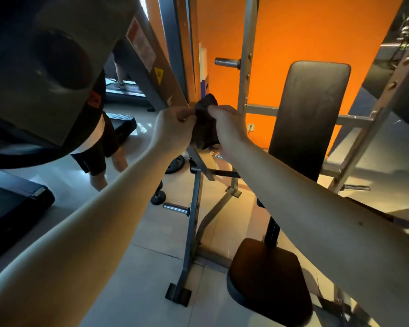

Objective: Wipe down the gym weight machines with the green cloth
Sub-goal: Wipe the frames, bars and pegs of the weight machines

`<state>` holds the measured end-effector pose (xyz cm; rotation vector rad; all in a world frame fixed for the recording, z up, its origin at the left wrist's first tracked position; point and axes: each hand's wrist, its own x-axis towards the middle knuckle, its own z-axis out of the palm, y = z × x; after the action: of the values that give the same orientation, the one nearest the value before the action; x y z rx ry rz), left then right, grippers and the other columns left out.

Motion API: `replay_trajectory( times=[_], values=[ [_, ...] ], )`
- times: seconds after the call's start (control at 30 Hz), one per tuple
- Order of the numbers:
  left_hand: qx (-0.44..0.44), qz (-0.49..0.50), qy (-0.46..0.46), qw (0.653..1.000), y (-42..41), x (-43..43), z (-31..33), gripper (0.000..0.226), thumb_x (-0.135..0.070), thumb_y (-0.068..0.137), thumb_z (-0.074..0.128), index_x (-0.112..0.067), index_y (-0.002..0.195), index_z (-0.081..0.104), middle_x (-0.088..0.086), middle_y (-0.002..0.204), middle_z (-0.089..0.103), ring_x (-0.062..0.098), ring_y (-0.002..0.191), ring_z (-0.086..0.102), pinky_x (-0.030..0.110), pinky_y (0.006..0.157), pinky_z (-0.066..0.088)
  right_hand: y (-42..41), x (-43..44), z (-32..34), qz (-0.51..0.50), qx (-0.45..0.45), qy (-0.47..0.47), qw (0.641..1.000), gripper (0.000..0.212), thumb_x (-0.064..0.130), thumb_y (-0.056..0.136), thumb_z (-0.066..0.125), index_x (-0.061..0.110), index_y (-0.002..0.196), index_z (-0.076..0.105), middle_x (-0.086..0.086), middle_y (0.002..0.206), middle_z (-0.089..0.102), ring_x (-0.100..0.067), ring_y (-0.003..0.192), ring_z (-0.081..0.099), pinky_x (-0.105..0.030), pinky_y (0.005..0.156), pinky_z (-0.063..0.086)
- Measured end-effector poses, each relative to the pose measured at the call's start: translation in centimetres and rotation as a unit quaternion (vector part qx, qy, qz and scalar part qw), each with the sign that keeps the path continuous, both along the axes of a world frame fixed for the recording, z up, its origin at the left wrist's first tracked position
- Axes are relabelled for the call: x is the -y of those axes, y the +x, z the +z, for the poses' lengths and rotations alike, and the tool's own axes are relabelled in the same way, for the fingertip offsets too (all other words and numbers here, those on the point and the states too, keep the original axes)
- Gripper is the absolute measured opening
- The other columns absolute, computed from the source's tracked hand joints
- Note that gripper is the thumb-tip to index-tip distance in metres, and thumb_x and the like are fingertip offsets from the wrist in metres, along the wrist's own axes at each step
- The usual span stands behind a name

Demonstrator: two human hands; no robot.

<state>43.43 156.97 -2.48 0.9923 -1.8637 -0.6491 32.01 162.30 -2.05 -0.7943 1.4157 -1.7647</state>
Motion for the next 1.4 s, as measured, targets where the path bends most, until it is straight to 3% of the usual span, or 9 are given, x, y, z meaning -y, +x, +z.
replay_trajectory(
  times=[0.1, 0.2, 0.43, 0.53, 0.63, 0.83, 1.03, 1.23, 1.4],
  values=[
    [0.003, 0.01, 0.012, 1.0, 0.6, 0.2, -1.0, 0.022, -0.013, 0.099, 0.058, -0.018, 0.11, 0.076, -0.002, 0.099, 0.072, -0.001, 0.083, 0.064, 0.006, 0.065, 0.047, 0.1, 0.4, -0.3, 0.003, -0.013, -0.004, 1.0, 0.005, 0.019, 0.094, 0.067, 0.023, 0.096, 0.069, -0.005, 0.104, 0.069, -0.02, 0.096, 0.064, -0.036, 0.08, 0.058],
    [-0.026, 0.056, 0.014, 0.998, 1.3, 0.5, -1.9, 0.018, -0.023, 0.098, 0.061, -0.022, 0.089, 0.076, -0.001, 0.085, 0.073, 0.012, 0.074, 0.066, 0.026, 0.064, 0.052, 0.1, 1.1, -0.5, -0.017, -0.049, -0.018, 0.999, 0.011, 0.018, 0.092, 0.07, 0.019, 0.103, 0.07, 0.005, 0.096, 0.066, -0.008, 0.086, 0.061, -0.023, 0.062, 0.05],
    [-0.143, 0.201, -0.022, 0.969, 2.8, 2.1, -2.1, 0.014, -0.032, 0.097, 0.067, -0.019, 0.104, 0.067, -0.002, 0.101, 0.072, 0.011, 0.091, 0.069, 0.04, 0.085, 0.06, 1.6, 3.2, 1.3, 0.019, -0.131, -0.12, 0.984, 0.029, 0.013, 0.095, 0.057, 0.035, 0.086, 0.073, 0.017, 0.085, 0.068, -0.007, 0.093, 0.062, -0.047, 0.096, 0.056],
    [-0.201, 0.187, -0.055, 0.96, 3.0, 2.0, -1.5, 0.008, -0.026, 0.1, 0.065, -0.024, 0.107, 0.061, -0.005, 0.104, 0.069, 0.011, 0.096, 0.069, 0.034, 0.079, 0.062, 2.6, 4.4, 2.0, 0.033, -0.237, -0.191, 0.952, 0.029, 0.011, 0.096, 0.061, 0.022, 0.119, 0.074, 0.007, 0.113, 0.069, -0.007, 0.108, 0.06, -0.021, 0.099, 0.05],
    [-0.227, 0.173, -0.084, 0.955, 3.0, 2.0, -1.0, 0.003, -0.02, 0.102, 0.062, -0.018, 0.104, 0.062, -0.013, 0.091, 0.069, 0.001, 0.087, 0.069, 0.024, 0.073, 0.061, 3.6, 6.1, 1.7, -0.003, -0.294, -0.216, 0.931, 0.031, 0.008, 0.093, 0.069, 0.012, 0.123, 0.073, -0.002, 0.121, 0.061, -0.003, 0.104, 0.054, 0.001, 0.087, 0.038],
    [-0.229, 0.169, -0.109, 0.952, 3.0, 3.1, -1.0, 0.008, -0.015, 0.098, 0.066, -0.007, 0.101, 0.064, -0.015, 0.087, 0.067, 0.001, 0.083, 0.068, 0.024, 0.069, 0.06, 2.6, 7.6, -1.8, 0.001, -0.284, -0.201, 0.938, 0.021, -0.004, 0.092, 0.066, -0.002, 0.112, 0.07, 0.001, 0.112, 0.057, 0.012, 0.093, 0.054, -0.002, 0.082, 0.041],
    [-0.219, 0.17, -0.142, 0.95, 3.0, 3.5, -1.4, 0.014, -0.009, 0.097, 0.067, 0.003, 0.102, 0.063, -0.01, 0.09, 0.066, -0.006, 0.082, 0.066, 0.011, 0.066, 0.052, 2.1, 7.8, -1.1, -0.007, -0.304, -0.17, 0.937, 0.014, 0.01, 0.092, 0.071, 0.011, 0.105, 0.076, 0.005, 0.104, 0.057, 0.009, 0.09, 0.053, 0.001, 0.078, 0.035],
    [-0.237, 0.154, -0.154, 0.947, 3.0, 4.2, -2.0, 0.013, -0.009, 0.097, 0.068, 0.001, 0.103, 0.064, 0.001, 0.093, 0.069, 0.005, 0.084, 0.069, 0.015, 0.067, 0.054, 1.8, 7.9, -3.1, -0.018, -0.305, -0.188, 0.933, 0.009, 0.003, 0.092, 0.07, 0.002, 0.101, 0.072, 0.005, 0.1, 0.057, 0.014, 0.09, 0.057, -0.005, 0.079, 0.044],
    [-0.246, 0.147, -0.15, 0.946, 3.0, 4.5, -2.0, 0.012, -0.01, 0.096, 0.069, -0.002, 0.103, 0.064, -0.002, 0.093, 0.07, 0.009, 0.085, 0.071, 0.018, 0.067, 0.056, 1.5, 8.3, -3.5, -0.007, -0.326, -0.129, 0.937, 0.008, 0.015, 0.089, 0.075, 0.021, 0.094, 0.074, 0.007, 0.108, 0.061, 0.003, 0.101, 0.056, -0.01, 0.089, 0.04]
  ],
)
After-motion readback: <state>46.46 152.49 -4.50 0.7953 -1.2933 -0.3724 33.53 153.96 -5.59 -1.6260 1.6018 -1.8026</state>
